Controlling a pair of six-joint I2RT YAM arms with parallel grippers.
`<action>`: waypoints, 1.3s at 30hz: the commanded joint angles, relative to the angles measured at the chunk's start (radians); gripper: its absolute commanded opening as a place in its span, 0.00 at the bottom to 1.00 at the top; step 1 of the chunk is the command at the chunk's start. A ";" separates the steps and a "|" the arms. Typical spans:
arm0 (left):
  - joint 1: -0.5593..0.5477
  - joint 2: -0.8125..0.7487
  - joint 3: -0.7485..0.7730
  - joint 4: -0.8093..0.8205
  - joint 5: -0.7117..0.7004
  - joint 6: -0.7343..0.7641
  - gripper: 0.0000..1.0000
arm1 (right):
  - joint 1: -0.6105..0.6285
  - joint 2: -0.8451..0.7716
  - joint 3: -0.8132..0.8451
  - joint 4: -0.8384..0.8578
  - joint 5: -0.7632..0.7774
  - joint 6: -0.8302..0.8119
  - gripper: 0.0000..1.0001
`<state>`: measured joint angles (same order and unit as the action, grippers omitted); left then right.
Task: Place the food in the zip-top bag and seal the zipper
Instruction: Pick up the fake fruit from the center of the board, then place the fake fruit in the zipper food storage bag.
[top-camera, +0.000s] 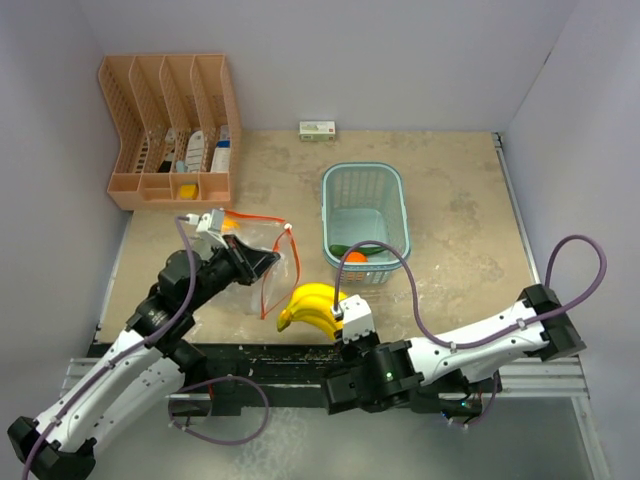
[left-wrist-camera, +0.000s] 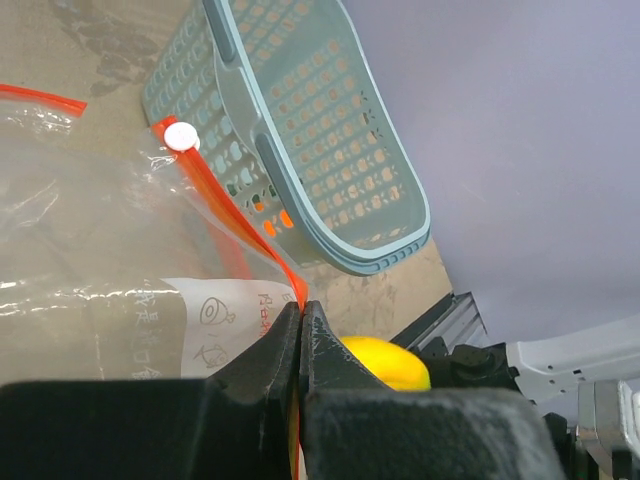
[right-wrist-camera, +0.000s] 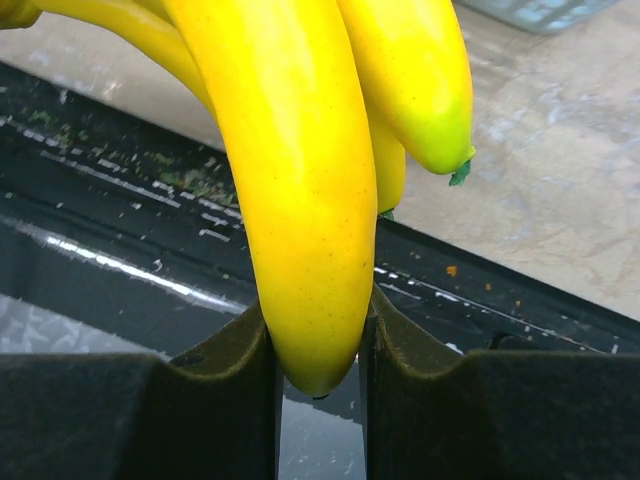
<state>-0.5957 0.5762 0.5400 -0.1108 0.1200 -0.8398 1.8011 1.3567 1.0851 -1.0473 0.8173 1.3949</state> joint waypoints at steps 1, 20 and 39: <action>-0.001 -0.056 0.076 -0.049 -0.034 0.047 0.00 | 0.017 -0.015 0.046 -0.260 0.175 0.223 0.00; -0.001 -0.132 0.261 -0.283 -0.123 0.136 0.00 | 0.007 0.019 0.348 -0.232 0.561 0.008 0.00; -0.001 -0.161 0.321 -0.313 -0.122 0.147 0.00 | -0.071 0.263 0.469 -0.246 0.677 -0.210 0.00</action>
<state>-0.5957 0.4129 0.8062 -0.4488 -0.0090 -0.7132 1.7351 1.6058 1.5055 -1.2526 1.3781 1.2072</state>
